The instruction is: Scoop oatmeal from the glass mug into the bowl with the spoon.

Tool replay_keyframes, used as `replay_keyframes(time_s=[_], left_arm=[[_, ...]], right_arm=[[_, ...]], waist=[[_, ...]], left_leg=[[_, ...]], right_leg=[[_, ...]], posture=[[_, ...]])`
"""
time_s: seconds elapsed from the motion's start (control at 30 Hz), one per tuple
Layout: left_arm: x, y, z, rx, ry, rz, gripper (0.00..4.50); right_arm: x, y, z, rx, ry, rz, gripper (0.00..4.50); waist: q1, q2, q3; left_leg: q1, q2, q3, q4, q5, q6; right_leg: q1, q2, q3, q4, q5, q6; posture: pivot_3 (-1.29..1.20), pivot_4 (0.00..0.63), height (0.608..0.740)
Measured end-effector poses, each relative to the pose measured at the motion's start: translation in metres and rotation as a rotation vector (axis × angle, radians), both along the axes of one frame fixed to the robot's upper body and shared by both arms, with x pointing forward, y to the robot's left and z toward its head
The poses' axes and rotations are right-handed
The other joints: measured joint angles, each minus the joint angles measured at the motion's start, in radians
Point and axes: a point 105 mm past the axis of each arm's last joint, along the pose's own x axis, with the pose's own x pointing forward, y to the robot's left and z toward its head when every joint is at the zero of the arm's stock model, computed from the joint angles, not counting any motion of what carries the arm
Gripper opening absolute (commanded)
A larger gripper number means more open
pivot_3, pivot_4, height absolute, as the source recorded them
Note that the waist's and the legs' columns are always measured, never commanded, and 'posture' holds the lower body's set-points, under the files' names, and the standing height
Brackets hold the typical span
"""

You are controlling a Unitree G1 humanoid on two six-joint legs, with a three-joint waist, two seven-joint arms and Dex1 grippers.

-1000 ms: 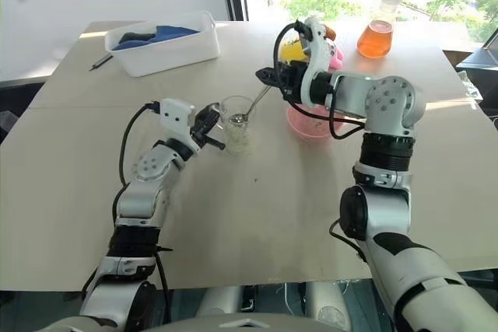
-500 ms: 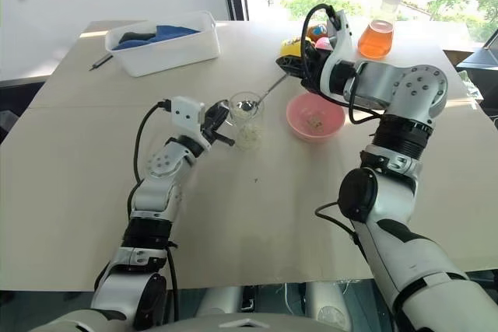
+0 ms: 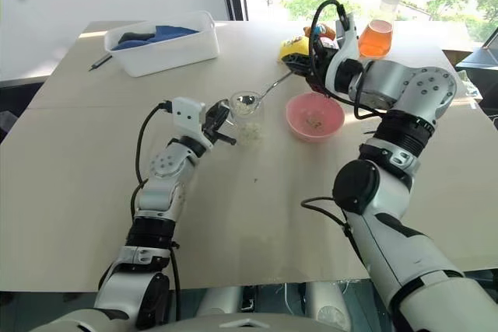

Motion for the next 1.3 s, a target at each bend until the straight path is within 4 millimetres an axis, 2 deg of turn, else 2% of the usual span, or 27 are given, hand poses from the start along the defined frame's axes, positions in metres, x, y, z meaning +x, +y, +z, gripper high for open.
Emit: replay_keyframes(time_s=[0.43,0.77,1.13,1.3], left_arm=[[0.000,0.000,-0.001,-0.008,0.000,0.004,0.06],[0.001,0.002,-0.002,-0.010,0.005,0.006,0.06],[0.005,0.006,-0.002,-0.021,0.009,0.022,0.06],[0.006,0.010,-0.002,-0.025,0.004,0.032,0.06]], right_arm=[[0.003,-0.009,-0.007,0.059,0.052,-0.050,0.00],[0.002,-0.013,-0.003,0.092,0.041,-0.054,0.00],[0.005,-0.039,0.012,0.125,0.010,-0.140,0.00],[0.007,-0.059,0.012,0.149,0.020,-0.203,0.00]], waist=[[0.000,0.000,0.000],[-0.001,0.000,0.000],[-0.001,0.000,0.000],[-0.001,0.000,0.000]], left_leg=[[0.000,0.000,0.000,-0.001,0.000,0.000],[0.000,0.000,0.000,-0.001,0.000,0.000],[0.000,0.000,0.000,-0.001,0.000,0.000],[0.000,0.000,0.000,-0.001,0.000,0.000]], right_leg=[[0.000,0.000,0.000,-0.001,0.000,0.000],[0.000,0.000,0.000,-0.002,0.000,0.000],[0.000,0.001,0.000,-0.002,0.000,0.000],[0.000,0.001,0.001,-0.002,0.000,0.000]], posture=[[0.00,0.150,0.740],[0.00,0.150,0.740],[0.00,0.150,0.740],[0.00,0.150,0.740]])
